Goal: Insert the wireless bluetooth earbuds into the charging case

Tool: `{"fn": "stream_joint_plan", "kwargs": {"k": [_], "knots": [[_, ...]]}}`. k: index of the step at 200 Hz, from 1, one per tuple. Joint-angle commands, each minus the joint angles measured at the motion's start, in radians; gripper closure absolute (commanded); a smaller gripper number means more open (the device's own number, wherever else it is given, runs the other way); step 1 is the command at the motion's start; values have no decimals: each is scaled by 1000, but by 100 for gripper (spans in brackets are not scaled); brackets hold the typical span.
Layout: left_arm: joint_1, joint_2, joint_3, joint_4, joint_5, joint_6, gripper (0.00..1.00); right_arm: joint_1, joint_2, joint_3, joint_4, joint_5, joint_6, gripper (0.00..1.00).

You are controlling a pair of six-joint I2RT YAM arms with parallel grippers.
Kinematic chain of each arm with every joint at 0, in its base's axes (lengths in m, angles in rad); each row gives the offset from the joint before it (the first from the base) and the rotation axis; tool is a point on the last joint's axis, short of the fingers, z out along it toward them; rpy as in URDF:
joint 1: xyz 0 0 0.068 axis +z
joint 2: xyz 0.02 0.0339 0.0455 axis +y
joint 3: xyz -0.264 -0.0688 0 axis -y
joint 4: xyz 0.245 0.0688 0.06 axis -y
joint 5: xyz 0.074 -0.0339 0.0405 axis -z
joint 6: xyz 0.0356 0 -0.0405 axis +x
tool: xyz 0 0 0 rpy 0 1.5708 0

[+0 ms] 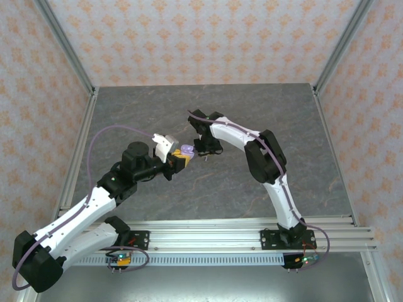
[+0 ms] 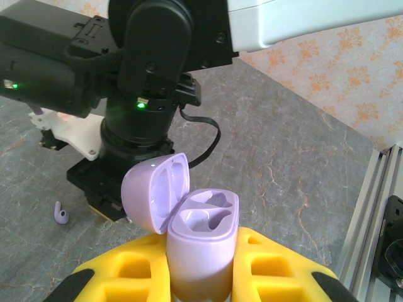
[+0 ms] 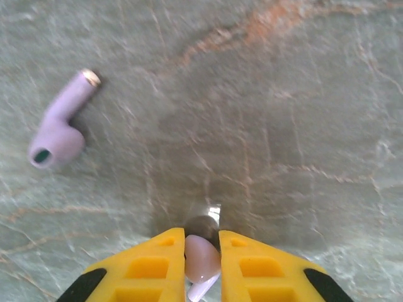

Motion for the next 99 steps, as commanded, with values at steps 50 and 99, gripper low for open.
{"fn": "stream_joint_plan", "kwargs": {"k": [50, 99], "knots": [[-5, -17, -1, -4, -17, -6, 85, -55, -87, -117, -60, 6, -195, 83], [-6, -20, 4, -21, -19, -3, 85, -55, -68, -115, -37, 43, -91, 64]]}}
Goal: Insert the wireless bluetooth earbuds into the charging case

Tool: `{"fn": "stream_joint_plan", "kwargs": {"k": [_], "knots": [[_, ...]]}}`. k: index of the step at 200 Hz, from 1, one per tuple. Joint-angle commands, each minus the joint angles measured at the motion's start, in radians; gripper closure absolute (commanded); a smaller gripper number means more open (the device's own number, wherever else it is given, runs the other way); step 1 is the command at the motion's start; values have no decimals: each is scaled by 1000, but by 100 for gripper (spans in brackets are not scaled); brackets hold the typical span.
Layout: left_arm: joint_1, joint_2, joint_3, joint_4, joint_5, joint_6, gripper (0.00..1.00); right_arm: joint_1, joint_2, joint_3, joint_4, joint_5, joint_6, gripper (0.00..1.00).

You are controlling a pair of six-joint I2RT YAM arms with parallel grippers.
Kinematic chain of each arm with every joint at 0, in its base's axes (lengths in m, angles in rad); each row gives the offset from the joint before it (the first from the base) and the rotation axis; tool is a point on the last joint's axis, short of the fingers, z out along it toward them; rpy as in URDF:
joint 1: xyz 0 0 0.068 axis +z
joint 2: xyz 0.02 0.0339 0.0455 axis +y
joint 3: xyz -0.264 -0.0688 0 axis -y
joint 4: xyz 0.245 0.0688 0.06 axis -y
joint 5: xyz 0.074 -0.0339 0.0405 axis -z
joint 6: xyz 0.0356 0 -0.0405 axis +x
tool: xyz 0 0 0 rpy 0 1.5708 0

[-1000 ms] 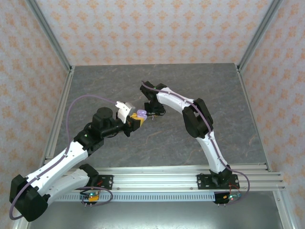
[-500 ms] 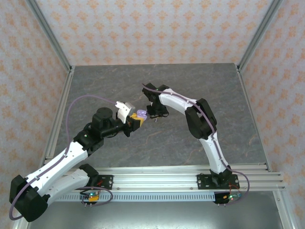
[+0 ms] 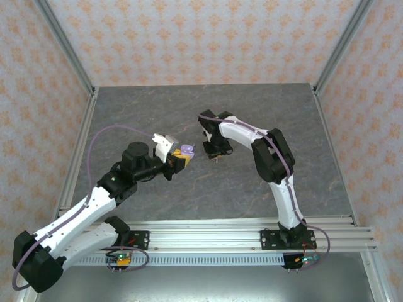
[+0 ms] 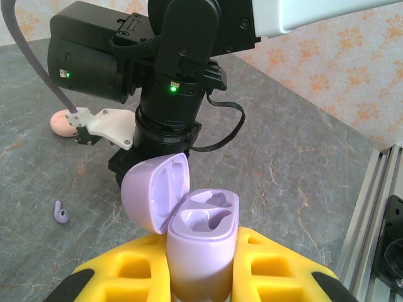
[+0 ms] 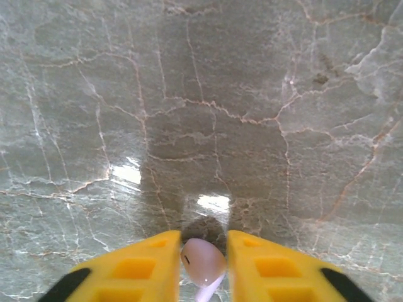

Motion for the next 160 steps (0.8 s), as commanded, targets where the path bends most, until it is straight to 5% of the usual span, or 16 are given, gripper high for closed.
{"fn": "stream_joint_plan", "kwargs": {"k": [1, 87, 160], "knots": [[-5, -20, 3, -19, -19, -3, 85, 3, -6, -10, -15, 53, 50, 64], [-6, -23, 1, -19, -18, -3, 86, 48, -9, -48, 5, 164, 274, 62], [-5, -26, -1, -16, -17, -3, 85, 56, 5, -57, 24, 162, 315, 73]]}}
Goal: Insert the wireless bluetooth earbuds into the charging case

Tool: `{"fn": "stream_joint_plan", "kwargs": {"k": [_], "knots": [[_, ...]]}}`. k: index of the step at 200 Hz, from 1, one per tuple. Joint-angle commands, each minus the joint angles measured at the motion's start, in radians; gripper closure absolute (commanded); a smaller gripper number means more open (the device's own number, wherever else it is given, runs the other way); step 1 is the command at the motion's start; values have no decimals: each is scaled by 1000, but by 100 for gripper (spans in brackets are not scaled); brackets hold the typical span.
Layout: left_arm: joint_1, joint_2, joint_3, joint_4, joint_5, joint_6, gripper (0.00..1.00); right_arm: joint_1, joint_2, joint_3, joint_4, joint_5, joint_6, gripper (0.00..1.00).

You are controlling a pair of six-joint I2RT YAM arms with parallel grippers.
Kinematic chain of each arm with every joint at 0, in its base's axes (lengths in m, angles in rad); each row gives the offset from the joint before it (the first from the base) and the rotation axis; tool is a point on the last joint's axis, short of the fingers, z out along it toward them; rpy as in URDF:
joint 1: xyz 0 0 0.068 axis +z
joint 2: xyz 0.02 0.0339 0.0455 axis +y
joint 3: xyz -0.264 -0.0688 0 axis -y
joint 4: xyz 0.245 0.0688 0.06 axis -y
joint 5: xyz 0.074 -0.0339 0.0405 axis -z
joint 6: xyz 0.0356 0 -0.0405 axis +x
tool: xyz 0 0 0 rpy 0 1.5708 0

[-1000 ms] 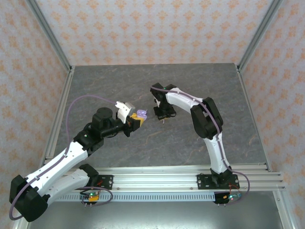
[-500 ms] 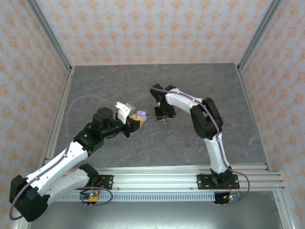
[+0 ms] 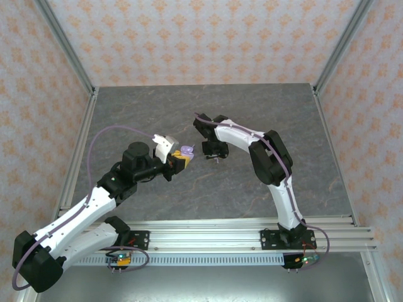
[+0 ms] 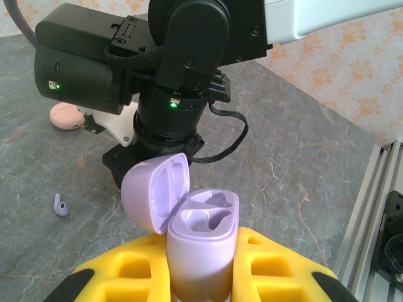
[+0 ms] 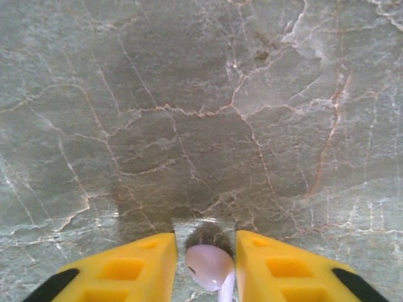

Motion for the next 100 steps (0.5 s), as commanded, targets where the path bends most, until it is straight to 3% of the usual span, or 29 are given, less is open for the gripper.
{"fn": "stream_joint_plan", "kwargs": {"k": [1, 100], "knots": [[-5, -26, 0, 2, -17, -3, 85, 6, 9, -34, -2, 39, 31, 73], [-5, -8, -5, 7, -24, -8, 85, -1, -57, -92, 47, 13, 1, 77]]}}
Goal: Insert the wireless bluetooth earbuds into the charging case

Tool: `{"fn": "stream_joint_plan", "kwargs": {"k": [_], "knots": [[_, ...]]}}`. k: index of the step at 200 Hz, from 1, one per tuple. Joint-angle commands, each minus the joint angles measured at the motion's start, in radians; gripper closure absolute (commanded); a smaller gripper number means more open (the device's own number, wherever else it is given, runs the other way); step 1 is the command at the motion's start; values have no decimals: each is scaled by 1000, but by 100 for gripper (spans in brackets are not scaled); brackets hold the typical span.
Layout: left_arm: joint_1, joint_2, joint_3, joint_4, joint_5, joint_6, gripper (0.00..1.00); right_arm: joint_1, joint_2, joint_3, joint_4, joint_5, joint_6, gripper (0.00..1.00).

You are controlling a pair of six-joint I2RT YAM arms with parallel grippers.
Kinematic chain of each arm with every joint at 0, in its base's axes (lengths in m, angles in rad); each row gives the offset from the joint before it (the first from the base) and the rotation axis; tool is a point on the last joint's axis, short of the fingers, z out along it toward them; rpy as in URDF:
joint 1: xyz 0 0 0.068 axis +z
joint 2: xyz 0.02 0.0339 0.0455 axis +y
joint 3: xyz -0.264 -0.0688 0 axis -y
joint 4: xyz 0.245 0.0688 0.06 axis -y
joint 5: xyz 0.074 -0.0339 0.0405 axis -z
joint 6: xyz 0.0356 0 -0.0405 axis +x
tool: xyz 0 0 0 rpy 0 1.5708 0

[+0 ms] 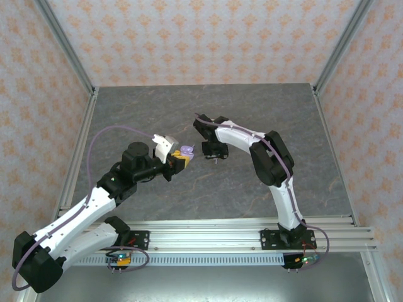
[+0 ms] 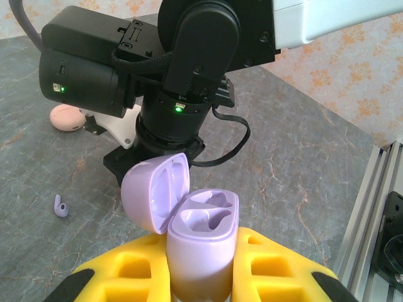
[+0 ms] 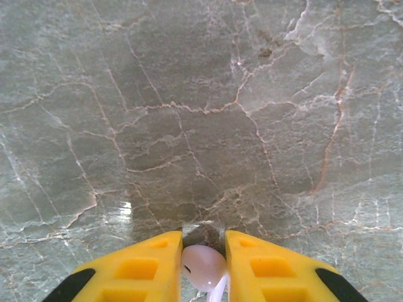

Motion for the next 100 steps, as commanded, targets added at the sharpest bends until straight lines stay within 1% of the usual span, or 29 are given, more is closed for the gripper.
{"fn": "stream_joint_plan", "kwargs": {"k": [1, 39, 64, 80, 100], "knots": [[-5, -2, -5, 7, -25, -8, 85, -5, -32, -52, 7, 10, -11, 77], [-6, 81, -23, 83, -51, -76, 85, -40, -104, -126, 92, -77, -6, 77], [-5, 163, -18, 108, -72, -118, 85, -65, -141, -172, 136, -121, 2, 77], [-5, 213, -17, 130, -66, -140, 85, -82, -167, -207, 170, -150, 11, 77], [-6, 264, -39, 203, -48, -169, 85, -106, -208, -255, 221, -203, 26, 77]]}}
